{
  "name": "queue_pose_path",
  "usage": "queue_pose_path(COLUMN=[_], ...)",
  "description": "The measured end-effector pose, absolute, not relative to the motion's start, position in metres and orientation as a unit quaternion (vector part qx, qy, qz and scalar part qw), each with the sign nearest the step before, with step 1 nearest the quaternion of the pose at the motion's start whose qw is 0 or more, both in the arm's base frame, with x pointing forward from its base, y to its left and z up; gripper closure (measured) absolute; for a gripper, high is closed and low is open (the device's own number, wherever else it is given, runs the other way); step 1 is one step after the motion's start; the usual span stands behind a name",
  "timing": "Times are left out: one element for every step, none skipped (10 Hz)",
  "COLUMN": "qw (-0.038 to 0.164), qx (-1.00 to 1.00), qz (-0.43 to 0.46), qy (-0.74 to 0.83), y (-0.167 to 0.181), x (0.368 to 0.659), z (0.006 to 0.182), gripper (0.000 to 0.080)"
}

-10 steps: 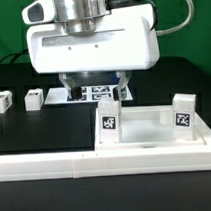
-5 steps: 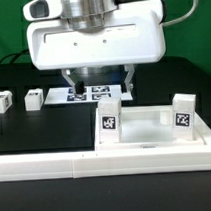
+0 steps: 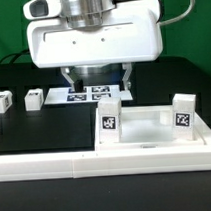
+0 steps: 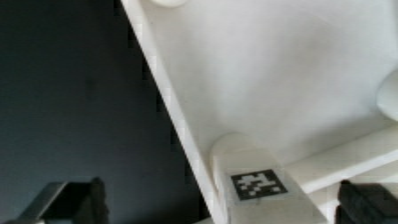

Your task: Assemble square table

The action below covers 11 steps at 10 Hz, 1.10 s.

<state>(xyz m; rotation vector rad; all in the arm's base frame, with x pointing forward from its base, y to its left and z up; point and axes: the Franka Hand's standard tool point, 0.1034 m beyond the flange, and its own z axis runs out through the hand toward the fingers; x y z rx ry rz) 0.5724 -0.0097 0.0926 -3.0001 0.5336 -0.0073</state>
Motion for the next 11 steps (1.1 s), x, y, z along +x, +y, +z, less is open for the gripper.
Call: queue_pose_path(qw=[0.030, 0.025, 0.020, 0.018, 0.017, 0.015, 0.013, 0.011, 0.008, 0.004, 0.001], qx=[-0.990, -0.993, -0.995, -0.995, -0.995, -0.995, -0.994, -0.994, -0.994, -0.994, -0.994], qz=[-0.010, 0.000, 0.006, 0.012, 0.017, 0.022, 0.023, 0.027, 0.032, 0.034, 0.035], qy=[0.135, 0.113, 0.102, 0.099, 0.096, 0.099, 0.102, 0.103, 0.104, 0.105, 0.105], y=[-0.008, -0.008, -0.009, -0.008, -0.008, -0.013, -0.017, -0.021, -0.025, -0.027, -0.027], x=[0.564, 0.555, 0.552, 0.549, 0.546, 0.544, 0.545, 0.544, 0.541, 0.540, 0.538], z=[0.081, 0.071, 0.064, 0.057, 0.051, 0.045, 0.041, 0.035, 0.028, 0.021, 0.016], gripper=[0.0151, 0.0151, 0.0151, 0.0151, 0.0151, 0.0151, 0.0151, 0.0151, 0.0151, 0.0151, 0.0151])
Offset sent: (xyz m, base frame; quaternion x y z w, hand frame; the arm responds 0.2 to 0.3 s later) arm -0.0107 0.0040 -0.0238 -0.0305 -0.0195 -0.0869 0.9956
